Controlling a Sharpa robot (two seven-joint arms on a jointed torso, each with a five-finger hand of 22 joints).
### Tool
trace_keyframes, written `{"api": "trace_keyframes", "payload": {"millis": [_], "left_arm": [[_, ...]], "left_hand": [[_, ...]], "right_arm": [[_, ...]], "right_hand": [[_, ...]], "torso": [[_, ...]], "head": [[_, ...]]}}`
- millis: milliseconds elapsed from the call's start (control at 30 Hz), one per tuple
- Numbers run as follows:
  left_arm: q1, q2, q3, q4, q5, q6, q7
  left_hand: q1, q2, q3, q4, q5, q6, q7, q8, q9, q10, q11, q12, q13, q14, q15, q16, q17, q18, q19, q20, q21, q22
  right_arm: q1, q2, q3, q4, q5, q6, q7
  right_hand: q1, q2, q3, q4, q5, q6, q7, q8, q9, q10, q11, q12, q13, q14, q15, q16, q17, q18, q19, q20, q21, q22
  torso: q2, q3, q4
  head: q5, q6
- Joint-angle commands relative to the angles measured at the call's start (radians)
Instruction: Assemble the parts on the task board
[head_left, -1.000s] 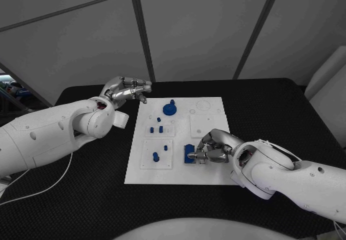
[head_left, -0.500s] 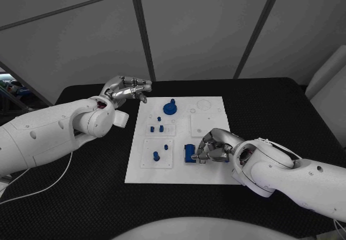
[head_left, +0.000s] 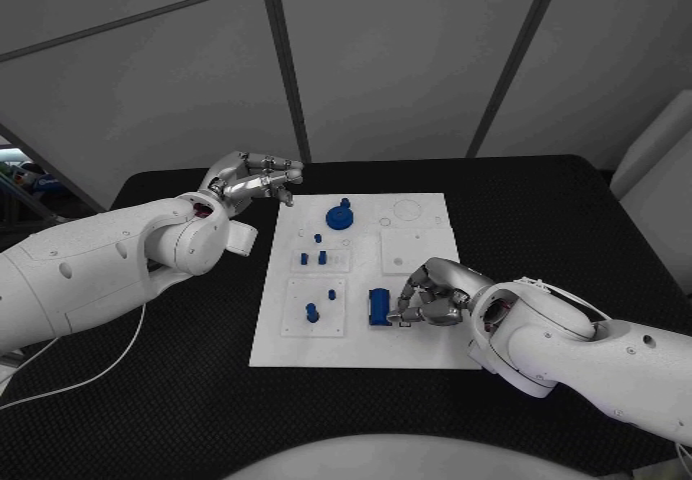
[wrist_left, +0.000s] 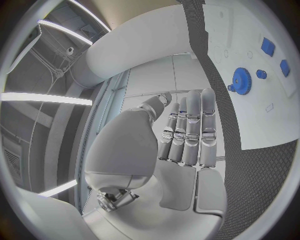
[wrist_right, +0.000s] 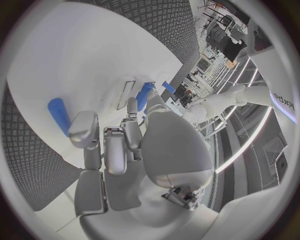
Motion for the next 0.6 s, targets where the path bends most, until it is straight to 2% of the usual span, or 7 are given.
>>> {"api": "trace_keyframes", "payload": {"millis": [33,100,233,367,467,600], "left_arm": [[0.001,-0.001,0.001,0.001,0.002,0.009,0.005],[0.001,-0.001,0.001,0.001,0.002,0.009,0.006],[0.001,-0.001,0.001,0.0,0.002,0.009,0.006],[0.001,-0.001,0.001,0.0,0.002,0.007,0.006],[0.001,-0.001,0.001,0.0,0.002,0.006,0.006],[0.001,0.0,0.001,0.001,0.002,0.005,0.007]], "left_hand": [[-0.002,0.005,-0.005,0.001,-0.001,-0.002,-0.002,0.003,-0.001,-0.008,-0.001,0.004,-0.001,-0.007,0.002,0.001,-0.001,-0.01,-0.002,0.003,-0.001,-0.001],[-0.002,0.005,-0.005,0.001,-0.001,-0.002,-0.002,0.003,-0.001,-0.008,-0.001,0.004,-0.001,-0.007,0.002,0.001,-0.001,-0.01,-0.002,0.003,-0.001,-0.001],[-0.002,0.005,-0.005,0.001,-0.001,-0.002,-0.002,0.003,-0.001,-0.008,-0.001,0.004,-0.001,-0.007,0.002,0.001,-0.001,-0.01,-0.002,0.003,-0.001,-0.001],[-0.002,0.005,-0.005,0.001,-0.001,-0.002,-0.002,0.003,-0.001,-0.008,-0.001,0.004,-0.001,-0.007,0.002,0.001,-0.001,-0.01,-0.002,0.003,-0.001,-0.001],[-0.002,0.005,-0.005,0.001,-0.001,-0.002,-0.002,0.003,-0.001,-0.008,-0.001,0.004,-0.001,-0.007,0.002,0.001,-0.001,-0.01,-0.002,0.003,-0.001,-0.001],[-0.002,0.005,-0.005,0.001,-0.001,-0.002,-0.002,0.003,-0.001,-0.008,-0.001,0.004,-0.001,-0.007,0.002,0.001,-0.001,-0.01,-0.002,0.003,-0.001,-0.001]], "right_arm": [[0.001,-0.014,0.0,0.011,0.005,-0.071,0.046],[0.001,-0.038,0.0,0.024,0.019,-0.105,0.078],[0.002,-0.083,0.002,0.046,0.037,-0.119,0.109],[0.01,-0.151,0.004,0.061,0.034,-0.094,0.121],[0.013,-0.191,0.005,0.064,0.009,-0.076,0.116],[0.014,-0.228,0.005,0.062,-0.033,-0.063,0.103]], "right_hand": [[-0.01,0.003,-0.004,0.009,0.019,-0.005,0.004,-0.008,-0.003,0.003,0.005,-0.001,-0.003,0.078,-0.001,0.002,0.144,-0.008,0.003,-0.001,-0.001,-0.004],[-0.007,0.011,-0.001,0.012,0.033,-0.017,0.009,-0.024,-0.011,-0.001,0.009,-0.008,-0.008,0.076,0.001,-0.001,0.14,-0.007,-0.001,0.001,-0.004,-0.009],[-0.003,0.018,0.001,0.016,0.041,-0.028,0.017,-0.052,-0.026,-0.004,0.016,-0.015,-0.012,0.076,0.007,-0.002,0.138,-0.007,-0.003,0.005,-0.006,-0.011],[0.001,0.02,0.0,0.019,0.048,-0.032,0.027,-0.09,-0.049,-0.008,0.024,-0.024,-0.017,0.075,0.013,-0.005,0.136,-0.006,-0.005,0.011,-0.008,-0.013],[0.0,0.018,-0.003,0.021,0.047,-0.028,0.029,-0.1,-0.056,-0.008,0.026,-0.027,-0.019,0.075,0.015,-0.005,0.135,-0.006,-0.006,0.013,-0.009,-0.015],[-0.004,0.015,-0.007,0.025,0.044,-0.017,0.029,-0.108,-0.062,-0.007,0.026,-0.027,-0.018,0.076,0.016,-0.004,0.138,-0.006,-0.004,0.015,-0.008,-0.011]], "torso": [[0.0,0.0004,-0.0004],[0.0,0.0006,-0.0014],[-0.001,-0.0003,-0.002],[-0.002,-0.001,-0.0017],[-0.002,-0.0012,-0.0034],[-0.004,-0.0008,-0.0083]], "head": [[-0.002,0.001],[-0.001,0.001],[-0.007,0.003],[-0.017,0.007],[-0.02,0.008],[-0.032,0.011]]}}
